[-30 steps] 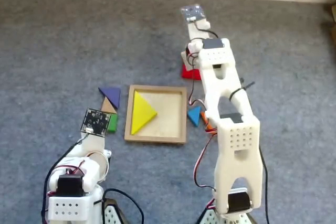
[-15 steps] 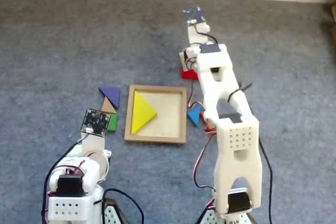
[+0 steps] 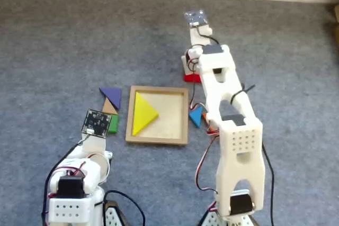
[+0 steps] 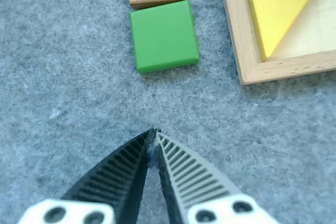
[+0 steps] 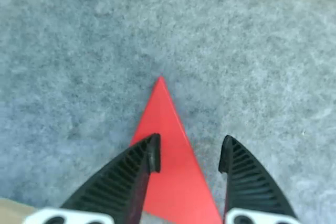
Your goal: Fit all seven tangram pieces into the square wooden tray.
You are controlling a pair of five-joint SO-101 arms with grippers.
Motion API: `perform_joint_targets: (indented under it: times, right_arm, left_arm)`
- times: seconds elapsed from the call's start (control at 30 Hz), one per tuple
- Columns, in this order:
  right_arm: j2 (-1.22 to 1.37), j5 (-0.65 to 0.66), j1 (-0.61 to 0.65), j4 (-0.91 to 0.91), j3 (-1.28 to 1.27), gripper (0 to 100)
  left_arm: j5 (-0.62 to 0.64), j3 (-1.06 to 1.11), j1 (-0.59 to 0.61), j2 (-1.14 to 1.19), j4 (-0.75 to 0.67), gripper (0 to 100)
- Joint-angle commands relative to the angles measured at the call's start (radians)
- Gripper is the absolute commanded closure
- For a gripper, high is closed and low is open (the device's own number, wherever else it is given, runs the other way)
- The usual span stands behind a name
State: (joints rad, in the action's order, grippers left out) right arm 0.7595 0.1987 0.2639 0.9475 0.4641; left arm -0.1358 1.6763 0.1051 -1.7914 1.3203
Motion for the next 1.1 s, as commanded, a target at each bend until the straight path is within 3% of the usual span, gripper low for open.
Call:
perform_joint_targets:
  times: [0.0, 0.23, 0.73, 1.07]
  right_arm:
    - [-0.030, -0.009, 0.016, 0.058, 0.005, 81.0]
    - [-0.030, -0.031, 0.074, 0.113, 0.005, 81.0]
    - [-0.018, -0.021, 0.038, 0.127, -0.005, 81.0]
    - [0.039, -0.021, -0.065, 0.395, 0.002, 81.0]
  left_arm:
    - [-0.009, 0.019, -0.007, -0.031, 0.003, 99]
    - [-0.009, 0.019, -0.007, -0.031, 0.003, 99]
    - [-0.009, 0.019, -0.007, -0.031, 0.003, 99]
    - [-0.009, 0.019, -0.007, -0.031, 0.003, 99]
